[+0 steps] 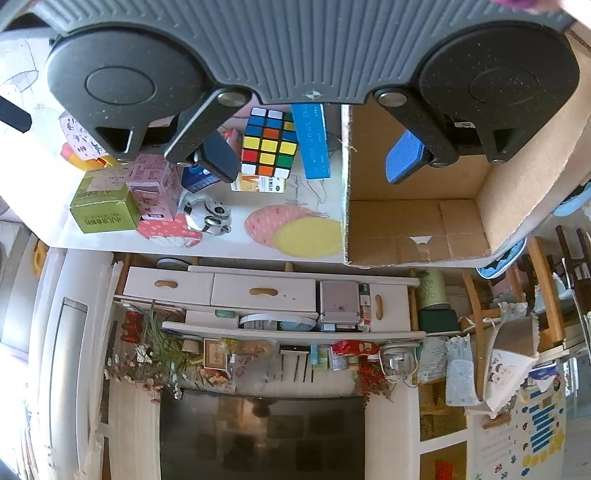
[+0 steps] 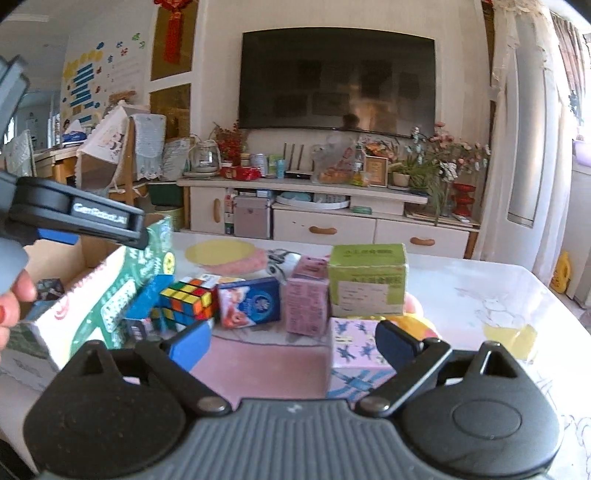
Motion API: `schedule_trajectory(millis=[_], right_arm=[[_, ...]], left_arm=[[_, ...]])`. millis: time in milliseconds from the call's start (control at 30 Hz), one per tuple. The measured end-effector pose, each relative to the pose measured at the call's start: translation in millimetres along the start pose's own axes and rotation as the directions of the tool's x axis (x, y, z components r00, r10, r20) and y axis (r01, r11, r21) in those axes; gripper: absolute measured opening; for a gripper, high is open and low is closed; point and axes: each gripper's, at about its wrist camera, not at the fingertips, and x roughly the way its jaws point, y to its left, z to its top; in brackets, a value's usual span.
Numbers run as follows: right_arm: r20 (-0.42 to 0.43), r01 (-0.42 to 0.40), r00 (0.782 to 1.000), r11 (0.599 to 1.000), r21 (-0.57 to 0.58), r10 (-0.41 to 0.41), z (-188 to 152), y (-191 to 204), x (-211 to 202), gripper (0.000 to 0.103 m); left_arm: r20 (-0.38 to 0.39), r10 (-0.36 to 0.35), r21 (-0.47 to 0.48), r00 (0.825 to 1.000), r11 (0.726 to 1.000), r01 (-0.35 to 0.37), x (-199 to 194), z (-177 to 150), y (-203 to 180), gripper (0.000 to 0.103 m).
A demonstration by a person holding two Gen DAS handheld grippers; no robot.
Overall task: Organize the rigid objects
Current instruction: 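Grasp the pink ribbon-print box with the right gripper while the left gripper returns, then grasp the green medicine box with the left gripper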
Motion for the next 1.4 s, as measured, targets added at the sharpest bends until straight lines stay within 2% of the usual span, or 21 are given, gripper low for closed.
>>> schedule_trajectory(millis=[367,867,967,1133,1267,1400], right_arm=[[-0.051,0.067,0.997,0.997,0.043,-0.064,-12.5,-36.3,24.0,0.097],[-0.139,0.027,0.990,1.000,0.013,-0.024,-20.6,-53.6,73.7,0.097],[-0.149,0.020,0.989,1.000,-0.012,-0.021,-21.3,-53.8,79.2,0.091],[-0.187,-0.001,0.982,1.000,0.000,0.001,-25.8,-63.1,83.7,0.072],[-0.192,-0.011,0.981,0.998,0.062,0.023,-24.9,-79.2,78.5,0.071],[-0.190,0.029,0.982,0.998,0.060,-0.017,-26.3,-93.6,71.4,0.071]], left_arm=[[-0.022,-0.032,0.045,0.999,0.998,0.033,3.3,-2.2,-4.7,0.103],[-0.029,-0.179,0.123,0.983,0.976,0.182,12.5,4.3,-30.0,0.103],[-0.038,-0.199,0.134,0.979,0.970,0.203,17.0,2.3,-36.6,0.103],[-0.045,-0.216,0.156,0.975,0.963,0.221,22.9,-1.9,-58.1,0.103],[-0.043,-0.235,0.180,0.971,0.954,0.239,30.3,-6.3,-77.8,0.103],[-0.047,-0.254,0.190,0.966,0.947,0.258,37.1,-12.5,-94.0,0.103]])
